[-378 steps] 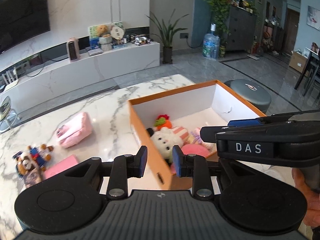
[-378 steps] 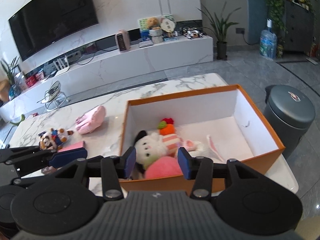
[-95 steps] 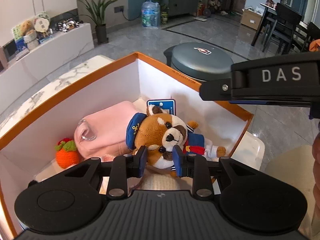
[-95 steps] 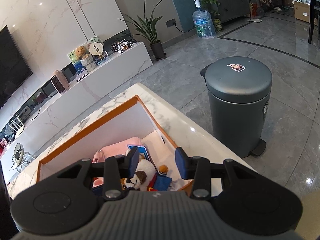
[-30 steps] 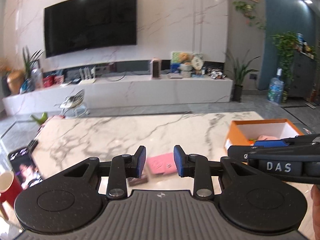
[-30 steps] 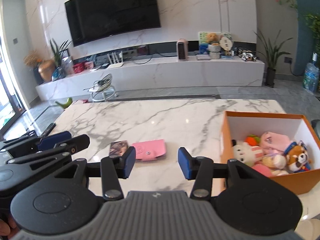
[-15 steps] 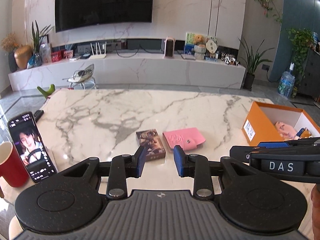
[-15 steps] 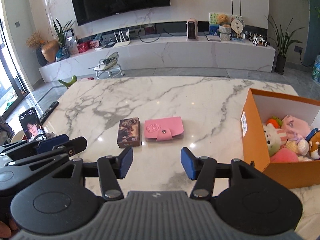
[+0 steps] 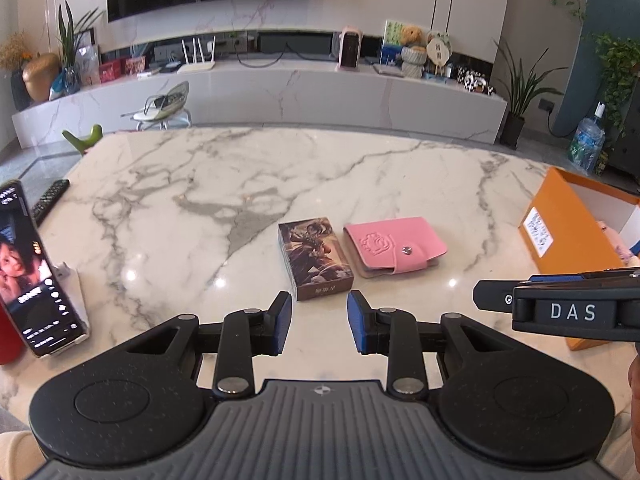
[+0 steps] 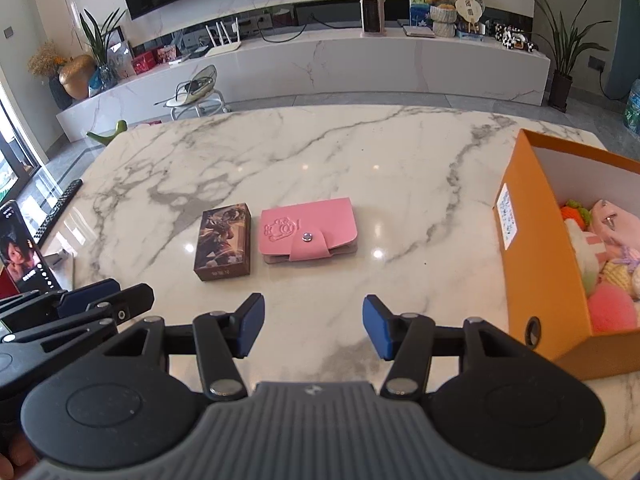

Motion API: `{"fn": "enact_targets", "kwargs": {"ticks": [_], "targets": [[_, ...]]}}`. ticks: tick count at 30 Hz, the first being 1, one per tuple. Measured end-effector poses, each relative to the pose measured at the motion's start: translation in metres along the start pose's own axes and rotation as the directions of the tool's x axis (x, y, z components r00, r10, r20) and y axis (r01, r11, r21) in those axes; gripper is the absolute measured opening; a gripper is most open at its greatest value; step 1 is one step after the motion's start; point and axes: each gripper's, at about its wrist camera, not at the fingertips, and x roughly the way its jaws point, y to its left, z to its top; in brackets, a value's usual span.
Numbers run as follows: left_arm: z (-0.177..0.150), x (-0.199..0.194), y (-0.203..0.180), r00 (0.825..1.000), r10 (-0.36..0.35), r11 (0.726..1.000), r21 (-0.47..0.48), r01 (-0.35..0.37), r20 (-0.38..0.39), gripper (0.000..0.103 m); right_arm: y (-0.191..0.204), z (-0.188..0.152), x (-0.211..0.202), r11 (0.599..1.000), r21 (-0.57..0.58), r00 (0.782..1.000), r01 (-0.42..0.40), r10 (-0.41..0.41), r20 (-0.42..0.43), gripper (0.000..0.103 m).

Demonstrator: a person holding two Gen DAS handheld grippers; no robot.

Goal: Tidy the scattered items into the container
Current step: 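Move the left tool to the card box while the right tool approaches the pink wallet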

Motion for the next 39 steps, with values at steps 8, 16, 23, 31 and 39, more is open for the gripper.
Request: {"fn": "enact_targets", "kwargs": {"ticks": [8,16,23,31,39], "targets": [[0.020,0.043,0.001,0.999,-0.005,1.000,-0.006,0.004,-0.043,0.036,-0.005,0.025,0.042,1.000,-0.003,0.999,-0.011,0.011,-0.042,0.058],[0.034,0.087,0.000,0.996,-0.032,0.999,-0.036,0.029,-0.089,0.065,-0.016,0.044,0.078,1.000,0.007,0.998,0.005,-0.005,-0.067,0.067],[0.037,0.121,0.003,0.990,0.001,0.999,-0.032,-0.006,-0.143,0.074,-0.024,0.058,0.108,0.999,0.032,0.996,0.015,-0.012,-0.089,0.074],[0.038,0.141,0.003,0.986,0.027,1.000,0.000,-0.027,-0.163,0.075,-0.024,0.063,0.131,0.999,0.048,0.993,-0.007,0.013,-0.120,0.074],[0.036,0.145,0.007,0.987,0.014,1.000,-0.004,-0.015,-0.157,0.073,-0.023,0.064,0.144,0.998,0.059,0.991,-0.022,0.030,-0.134,0.072]]}}
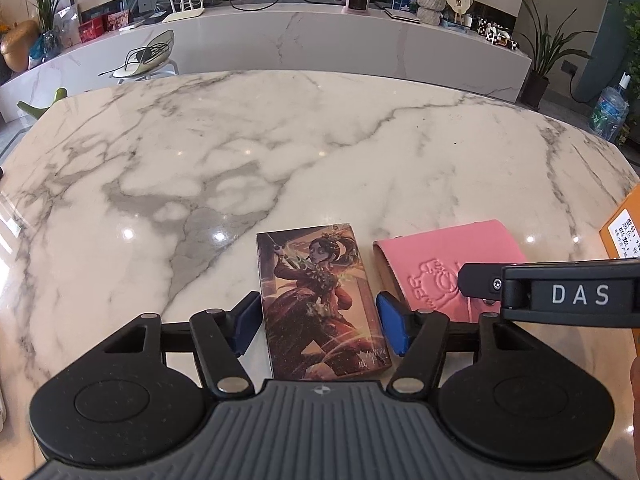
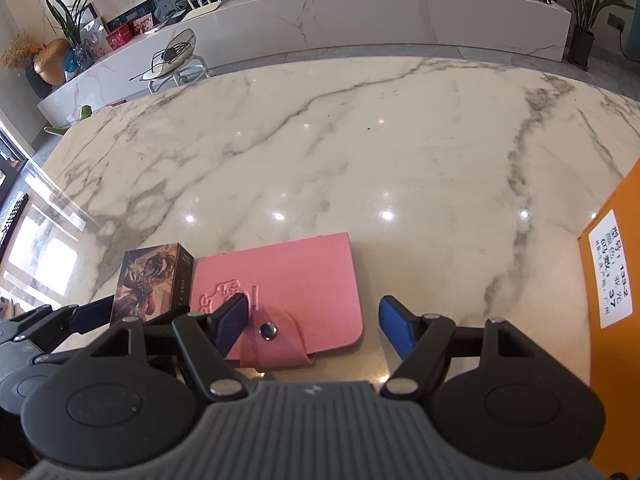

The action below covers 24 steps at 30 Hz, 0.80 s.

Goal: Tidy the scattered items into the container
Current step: 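Move the left tool to the card box while the right tool approaches the pink wallet, then grasp the card box with the left tool while the right tool grasps the pink wallet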

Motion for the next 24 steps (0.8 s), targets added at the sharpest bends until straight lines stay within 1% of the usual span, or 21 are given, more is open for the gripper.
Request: {"fn": "enact_targets", "kwargs": {"ticks": [1,2,5,10,18,24], "targets": [[0.000,0.000,0.000,1.000,0.001,1.000,0.002,-0.001,-0.001,0.072,0.000,0.000,0.001,1.000,0.003,1.000,-0.008,0.008,-0.002,0.067],[0.000,-0.001,0.000,1.000,0.005,1.000,0.004,-0.005,-0.003,0.072,-0.001,0.000,0.001,1.000,0.010,1.000,-0.023,0.023,-0.006,0.065],[-0.003,-0.004,0.000,1.000,0.007,1.000,0.008,-0.007,-0.011,0.072,0.003,-0.002,-0.001,1.000,-0.009,1.000,-0.016,0.016,0.001,0.064],[-0.017,-0.015,-0.005,0.999,-0.006,1.000,0.016,0.007,-0.033,0.072,0.006,-0.015,-0.008,0.999,-0.025,1.000,-0.027,0.027,-0.015,0.063],[-0.046,-0.039,-0.014,0.997,-0.016,1.000,0.021,0.017,-0.073,0.071,-0.001,-0.047,-0.032,1.000,-0.023,0.999,-0.007,0.006,-0.047,0.063],[-0.067,-0.058,-0.021,0.996,-0.013,0.999,0.030,0.015,-0.083,0.071,-0.009,-0.072,-0.055,1.000,-0.013,0.998,0.017,-0.018,-0.060,0.062]]}}
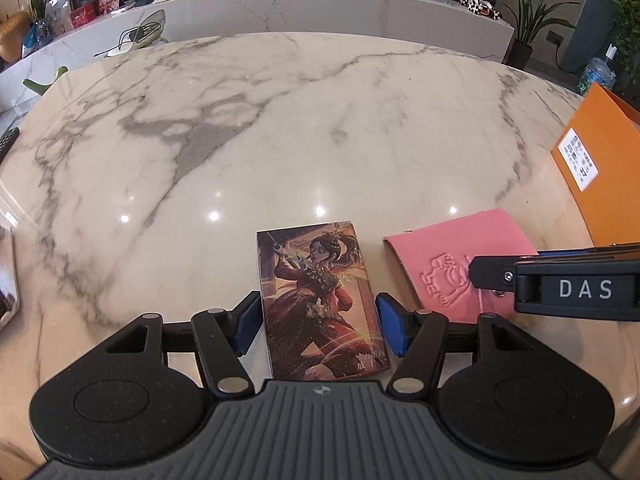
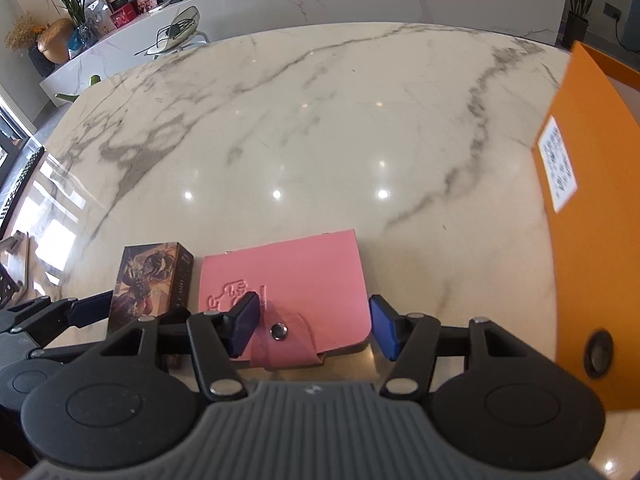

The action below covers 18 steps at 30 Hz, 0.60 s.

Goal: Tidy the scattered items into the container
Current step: 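Grasp the card box with the left tool while the right tool grasps the pink wallet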

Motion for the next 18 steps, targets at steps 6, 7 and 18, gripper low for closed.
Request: {"fn": "enact_targets", "kwargs": {"ticks": [6,7,18], "targets": [[-0.011,-0.018,-0.012,1.000,-0.013,1.000,0.018,0.012,0.016,0.071,-0.013,-0.024,-0.015,0.997,0.073,1.000,0.025,-0.024,-0.020,0.062],[-0.013,-0.022,-0.014,1.000,-0.015,1.000,0.026,0.014,0.023,0.071,-0.015,-0.027,-0.017,0.996,0.089,0.999,0.029,-0.028,-0.020,0.062],[-0.027,-0.049,-0.028,0.997,-0.023,0.998,0.053,0.020,0.070,0.070,-0.027,-0.050,-0.041,0.988,0.140,0.998,0.065,-0.066,-0.003,0.027]]}}
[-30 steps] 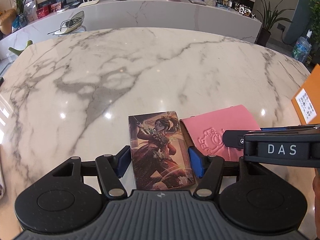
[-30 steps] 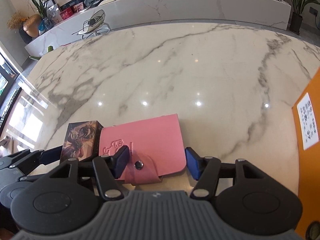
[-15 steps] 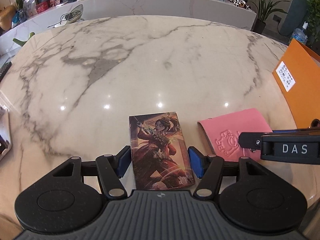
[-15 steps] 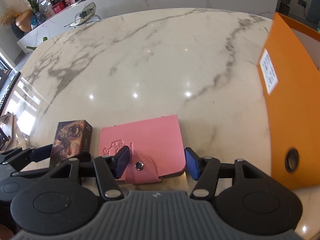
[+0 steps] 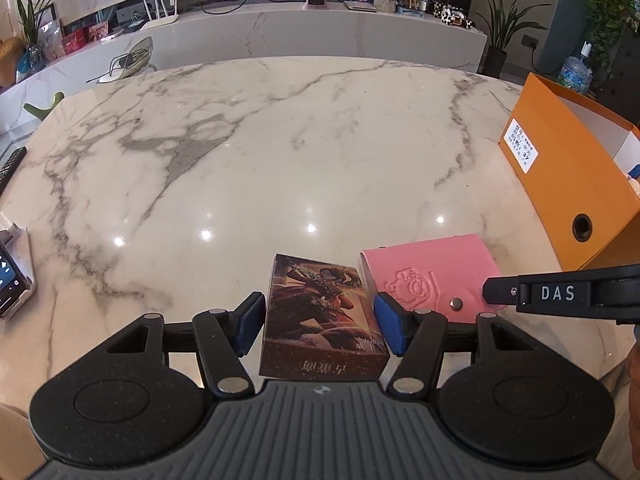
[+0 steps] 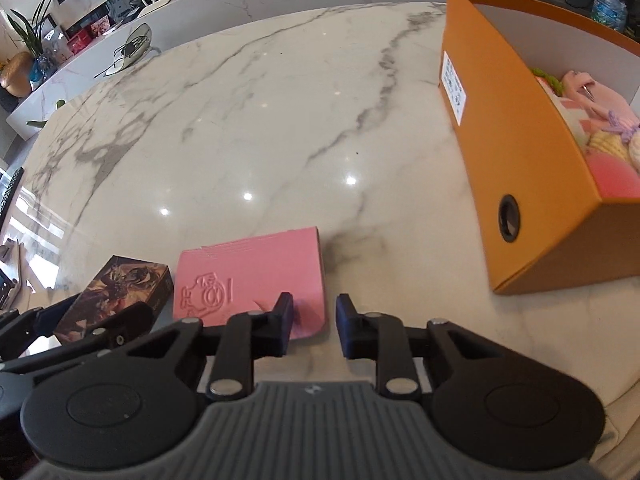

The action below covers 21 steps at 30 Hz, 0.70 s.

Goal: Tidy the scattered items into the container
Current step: 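Grasp the card box with the left tool while the right tool grasps the pink wallet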

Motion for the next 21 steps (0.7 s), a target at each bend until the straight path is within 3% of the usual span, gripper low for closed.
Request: {"fn": "enact_targets", "kwargs": {"ticks": [2,4,15,21], "targets": [[-0.002,-0.003,-0.002,1.000,0.000,1.000,0.004,0.000,0.006,0.070,0.002,-0.003,-0.004,1.000,-0.005,1.000,-0.011,0.011,0.011,0.028],[-0.004,-0.005,-0.002,1.000,-0.001,1.000,0.007,0.000,0.007,0.070,0.007,-0.006,-0.009,0.999,-0.038,0.999,-0.019,0.020,0.025,0.038],[-0.007,-0.009,0.006,1.000,0.023,1.000,-0.014,-0.023,0.010,0.070,0.019,-0.021,0.001,0.994,-0.085,0.996,-0.064,0.059,-0.070,0.040],[-0.008,-0.008,0.012,1.000,0.029,0.999,-0.031,-0.029,0.011,0.070,0.027,-0.018,0.010,0.991,-0.102,0.995,-0.087,0.081,-0.065,0.038]]}}
